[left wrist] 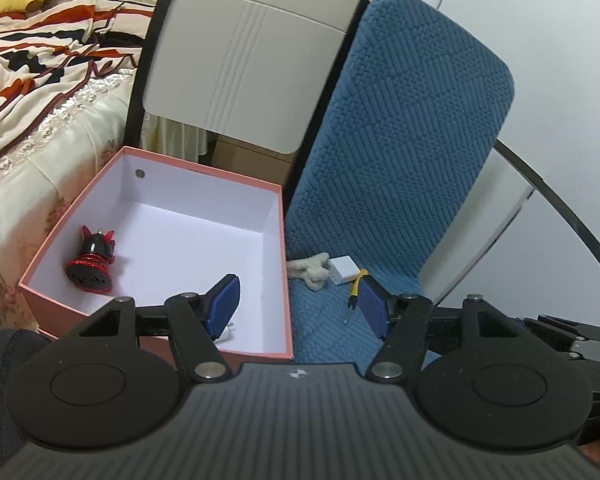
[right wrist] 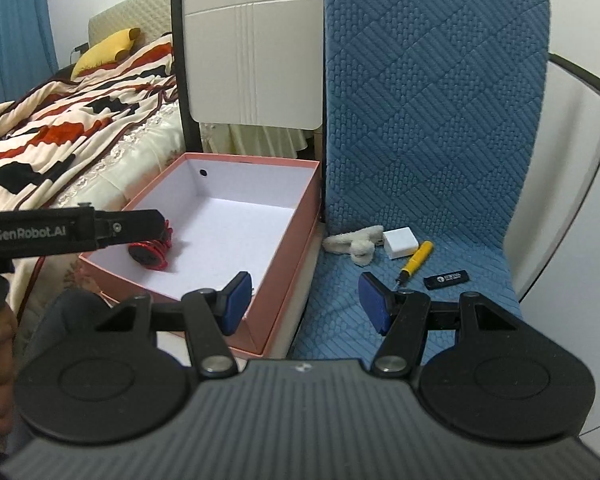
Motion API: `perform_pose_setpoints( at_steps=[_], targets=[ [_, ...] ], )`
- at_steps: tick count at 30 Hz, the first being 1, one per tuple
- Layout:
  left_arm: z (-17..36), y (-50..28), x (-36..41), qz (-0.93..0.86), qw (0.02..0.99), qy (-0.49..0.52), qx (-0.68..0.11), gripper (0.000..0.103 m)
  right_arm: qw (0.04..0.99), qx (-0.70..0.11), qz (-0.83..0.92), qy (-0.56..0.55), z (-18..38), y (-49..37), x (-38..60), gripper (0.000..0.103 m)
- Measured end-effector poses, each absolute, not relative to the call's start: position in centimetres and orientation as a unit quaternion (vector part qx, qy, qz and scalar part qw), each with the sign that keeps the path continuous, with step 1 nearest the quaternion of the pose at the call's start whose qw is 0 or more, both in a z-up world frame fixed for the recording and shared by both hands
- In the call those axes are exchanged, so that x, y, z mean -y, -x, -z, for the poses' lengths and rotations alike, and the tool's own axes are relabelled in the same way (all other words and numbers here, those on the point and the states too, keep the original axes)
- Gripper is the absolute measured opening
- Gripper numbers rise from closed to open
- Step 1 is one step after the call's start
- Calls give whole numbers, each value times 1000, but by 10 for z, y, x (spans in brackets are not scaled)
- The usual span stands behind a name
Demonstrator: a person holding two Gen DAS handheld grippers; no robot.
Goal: Organize rigid objects
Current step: 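Withdraw both tools from the box back toward the chair seat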
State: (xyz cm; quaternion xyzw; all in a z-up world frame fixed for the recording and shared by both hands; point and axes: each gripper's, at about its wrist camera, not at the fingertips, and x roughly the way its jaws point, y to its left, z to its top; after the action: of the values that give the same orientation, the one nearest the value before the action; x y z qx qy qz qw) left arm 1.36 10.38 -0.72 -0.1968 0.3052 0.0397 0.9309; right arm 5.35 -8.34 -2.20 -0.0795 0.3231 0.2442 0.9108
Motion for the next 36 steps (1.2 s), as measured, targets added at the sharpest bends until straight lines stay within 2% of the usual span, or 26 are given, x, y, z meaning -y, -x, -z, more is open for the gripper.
perform_pose_setpoints(
  at_steps=[17,36],
  targets=[
    [13,-2,-71,-30,931,195,-308,71,917,-329,-219,60,29,-40,125,62],
    [31,-47,-18,-2,925,188,-330,71,919,-348,-177,58,40,-64,192,62]
  ],
)
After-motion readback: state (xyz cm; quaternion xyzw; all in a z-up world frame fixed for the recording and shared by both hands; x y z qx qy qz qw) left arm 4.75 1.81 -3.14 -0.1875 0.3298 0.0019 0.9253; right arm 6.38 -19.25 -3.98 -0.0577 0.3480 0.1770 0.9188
